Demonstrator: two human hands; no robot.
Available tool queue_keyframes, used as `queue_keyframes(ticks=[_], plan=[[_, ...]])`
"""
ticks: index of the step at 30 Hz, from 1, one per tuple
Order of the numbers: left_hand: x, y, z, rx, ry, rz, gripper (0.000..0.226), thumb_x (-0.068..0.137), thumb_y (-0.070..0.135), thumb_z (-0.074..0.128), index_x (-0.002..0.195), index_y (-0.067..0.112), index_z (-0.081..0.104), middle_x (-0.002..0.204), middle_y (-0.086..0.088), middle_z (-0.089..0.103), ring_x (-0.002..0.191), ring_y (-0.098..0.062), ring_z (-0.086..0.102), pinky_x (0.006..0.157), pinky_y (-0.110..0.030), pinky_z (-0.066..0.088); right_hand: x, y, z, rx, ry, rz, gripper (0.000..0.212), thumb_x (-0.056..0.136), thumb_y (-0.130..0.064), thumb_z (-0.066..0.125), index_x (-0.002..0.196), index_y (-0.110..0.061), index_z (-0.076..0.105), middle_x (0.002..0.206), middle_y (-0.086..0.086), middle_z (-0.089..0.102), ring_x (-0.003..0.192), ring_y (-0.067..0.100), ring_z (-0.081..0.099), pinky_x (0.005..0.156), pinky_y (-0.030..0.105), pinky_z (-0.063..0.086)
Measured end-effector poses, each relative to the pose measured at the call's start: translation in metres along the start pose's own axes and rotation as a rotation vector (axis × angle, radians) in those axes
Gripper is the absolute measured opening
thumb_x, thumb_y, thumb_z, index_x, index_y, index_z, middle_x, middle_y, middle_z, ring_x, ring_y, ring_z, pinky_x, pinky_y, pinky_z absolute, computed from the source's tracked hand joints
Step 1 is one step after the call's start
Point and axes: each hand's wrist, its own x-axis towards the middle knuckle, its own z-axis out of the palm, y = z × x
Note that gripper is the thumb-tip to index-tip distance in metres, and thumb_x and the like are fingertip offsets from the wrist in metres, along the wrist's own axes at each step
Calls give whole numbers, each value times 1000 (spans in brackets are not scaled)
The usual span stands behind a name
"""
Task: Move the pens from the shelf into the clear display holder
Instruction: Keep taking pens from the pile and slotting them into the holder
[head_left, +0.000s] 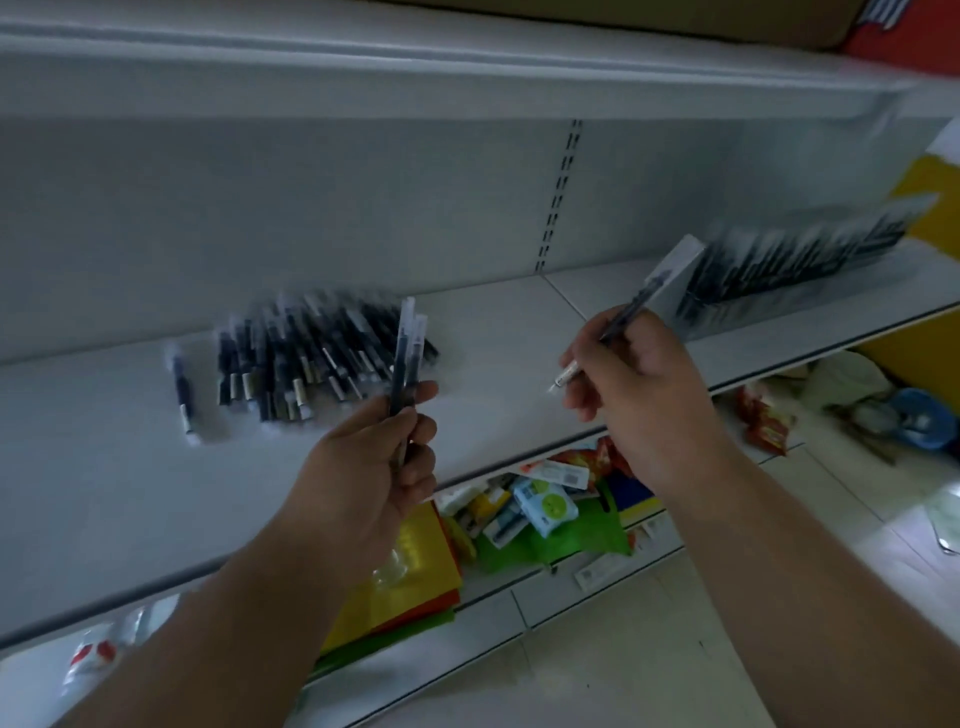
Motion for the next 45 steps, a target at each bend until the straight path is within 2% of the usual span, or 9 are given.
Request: queue_keyframes(ticks=[4, 9, 13, 18, 22, 26, 32, 37, 45], plan=[[8, -24, 49, -5, -117, -86, 26, 105, 23, 36, 89, 14, 55, 59, 4, 31, 44, -9, 19, 41, -22, 14, -14, 9, -55, -51, 75, 36, 32, 104, -29, 41, 88, -7, 58, 67, 9, 66, 56, 18, 60, 51, 26, 48], [12, -76, 134, -11, -238, -162, 27, 105, 27, 35, 83, 17, 49, 58, 4, 25, 41, -8, 16, 41, -23, 10, -28, 23, -151, -215, 154, -20, 9, 101, -21, 50, 95, -22, 57, 70, 8, 66, 60, 17, 63, 59, 34, 53], [12, -132, 213, -15, -270, -213, 27, 104, 27, 37, 81, 19, 47, 57, 5, 22, 39, -7, 16, 42, -23, 7, -36, 35, -240, -258, 212, -35, 23, 95, -15, 60, 101, -34, 49, 83, 2, 68, 63, 12, 66, 63, 32, 54], [20, -201, 318, 63, -295, -227, 28, 105, 25, 35, 79, 19, 45, 57, 5, 24, 41, -9, 14, 40, -23, 9, -39, 58, -350, -276, 263, -53, 6, 102, -16, 48, 99, -20, 52, 83, 6, 67, 61, 16, 62, 58, 21, 49], [29, -233, 381, 100, -289, -257, 26, 105, 23, 36, 79, 21, 42, 56, 5, 23, 41, -9, 14, 42, -24, 7, -28, 75, -413, -377, 262, -16, 21, 103, -28, 43, 96, -14, 57, 79, 2, 67, 63, 10, 63, 59, 25, 49], [61, -255, 420, 100, -261, -275, 26, 104, 23, 41, 78, 21, 43, 55, 5, 26, 41, -9, 15, 42, -24, 7, 8, 93, -454, -447, 310, -9, 18, 100, -30, 50, 98, -18, 62, 72, -3, 64, 66, 5, 62, 67, 39, 56], [134, -275, 479, 151, -233, -303, 25, 102, 25, 46, 77, 22, 45, 57, 4, 25, 42, -11, 15, 46, -28, 6, 81, 123, -507, -447, 389, -34, 5, 94, -23, 62, 93, -25, 58, 77, -3, 66, 71, 14, 65, 61, 29, 56], [187, -275, 544, 172, -244, -300, 26, 104, 26, 42, 80, 20, 49, 57, 4, 24, 43, -11, 14, 49, -29, 5, 140, 130, -563, -544, 411, -106, 6, 97, -34, 53, 95, -30, 55, 77, -5, 67, 74, 14, 65, 70, 49, 56], [256, -300, 615, 115, -153, -185, 27, 105, 28, 42, 81, 19, 50, 59, 2, 24, 48, -14, 10, 47, -31, 5, 264, 162, -644, -559, 258, -206, 12, 95, -29, 61, 84, -23, 61, 74, -4, 68, 69, 15, 64, 66, 43, 55]])
